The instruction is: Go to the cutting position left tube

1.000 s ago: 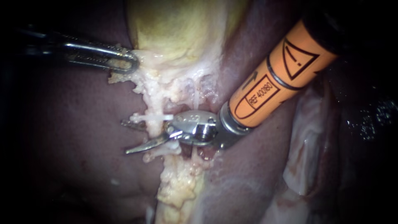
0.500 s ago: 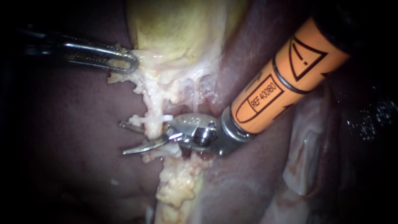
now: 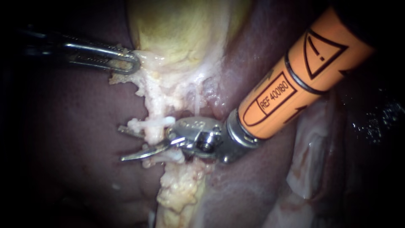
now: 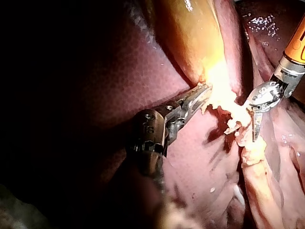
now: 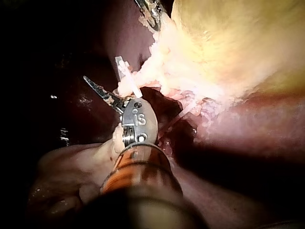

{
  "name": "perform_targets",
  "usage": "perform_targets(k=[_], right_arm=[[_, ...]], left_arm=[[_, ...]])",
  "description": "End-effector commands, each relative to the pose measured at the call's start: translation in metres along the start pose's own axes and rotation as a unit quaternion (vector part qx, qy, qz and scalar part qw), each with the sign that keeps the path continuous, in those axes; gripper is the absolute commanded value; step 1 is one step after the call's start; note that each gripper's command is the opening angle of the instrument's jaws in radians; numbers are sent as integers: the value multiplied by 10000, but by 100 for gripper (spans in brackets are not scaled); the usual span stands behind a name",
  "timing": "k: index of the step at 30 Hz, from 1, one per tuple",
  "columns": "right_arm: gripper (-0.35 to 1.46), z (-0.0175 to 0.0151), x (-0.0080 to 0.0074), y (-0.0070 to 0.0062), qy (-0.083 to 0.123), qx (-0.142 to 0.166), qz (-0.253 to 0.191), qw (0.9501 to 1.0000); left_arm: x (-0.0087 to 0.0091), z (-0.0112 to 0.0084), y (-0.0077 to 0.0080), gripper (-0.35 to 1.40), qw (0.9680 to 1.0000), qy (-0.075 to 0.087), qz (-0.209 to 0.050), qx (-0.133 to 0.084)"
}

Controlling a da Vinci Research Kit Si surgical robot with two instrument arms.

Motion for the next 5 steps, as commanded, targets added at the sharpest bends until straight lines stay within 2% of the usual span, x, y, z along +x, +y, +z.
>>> perform_targets(k=[1,5], right_arm=[[121,0,-1,0,0,0,1,10000],[123,0,-1,1,-1,-1,0,10000]], left_arm=[[0,0,0,-35,10000,0,0,0],[0,1,0,-35,10000,0,-1,0]])
